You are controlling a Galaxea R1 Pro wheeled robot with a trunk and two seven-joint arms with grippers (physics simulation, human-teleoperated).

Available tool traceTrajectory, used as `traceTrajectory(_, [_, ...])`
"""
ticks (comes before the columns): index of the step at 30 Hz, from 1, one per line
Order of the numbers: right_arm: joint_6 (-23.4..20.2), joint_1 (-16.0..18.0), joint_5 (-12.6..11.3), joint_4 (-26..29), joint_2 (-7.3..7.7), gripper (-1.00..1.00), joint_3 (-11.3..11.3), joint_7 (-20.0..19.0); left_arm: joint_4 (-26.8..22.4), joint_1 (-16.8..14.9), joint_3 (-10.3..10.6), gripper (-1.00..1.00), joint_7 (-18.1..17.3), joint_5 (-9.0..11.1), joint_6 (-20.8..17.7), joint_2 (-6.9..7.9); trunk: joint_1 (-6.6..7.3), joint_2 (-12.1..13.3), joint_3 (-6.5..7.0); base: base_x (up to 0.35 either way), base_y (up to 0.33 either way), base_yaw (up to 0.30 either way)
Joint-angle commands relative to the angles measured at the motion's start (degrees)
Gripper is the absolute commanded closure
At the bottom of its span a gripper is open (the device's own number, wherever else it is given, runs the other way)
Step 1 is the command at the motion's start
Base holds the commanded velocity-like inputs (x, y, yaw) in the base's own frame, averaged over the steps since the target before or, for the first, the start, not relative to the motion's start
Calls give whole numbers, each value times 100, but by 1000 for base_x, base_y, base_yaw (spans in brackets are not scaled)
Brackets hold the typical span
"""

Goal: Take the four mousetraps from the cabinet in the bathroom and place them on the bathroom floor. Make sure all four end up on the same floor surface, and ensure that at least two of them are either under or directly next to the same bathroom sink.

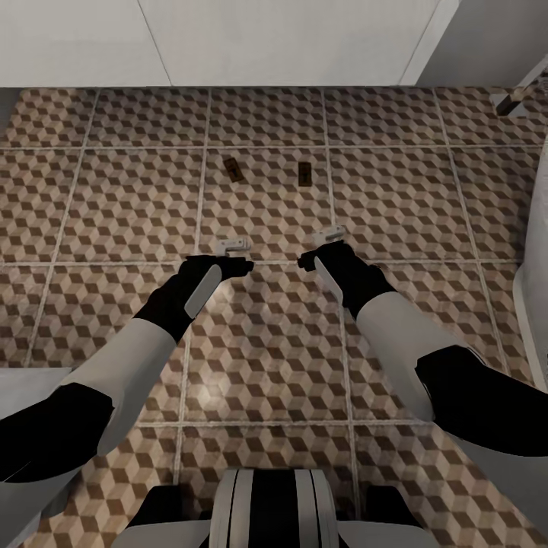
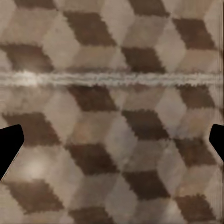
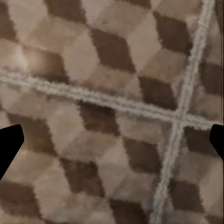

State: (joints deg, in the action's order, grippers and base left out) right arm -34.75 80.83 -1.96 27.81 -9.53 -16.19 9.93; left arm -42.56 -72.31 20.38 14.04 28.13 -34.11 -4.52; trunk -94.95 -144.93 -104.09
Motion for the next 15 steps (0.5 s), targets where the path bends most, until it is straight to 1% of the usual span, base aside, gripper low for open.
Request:
traceTrajectory(1, [-32,3,-24,6,4,-100,-34,34,-7,-3,20,-100,53,61,-15,3,3,0,20,0,0,0])
traceTrajectory(15, [-31,3,-24,1,10,-100,-40,22,2,-3,45,-100,55,61,-17,3,39,19,330,0,0,0])
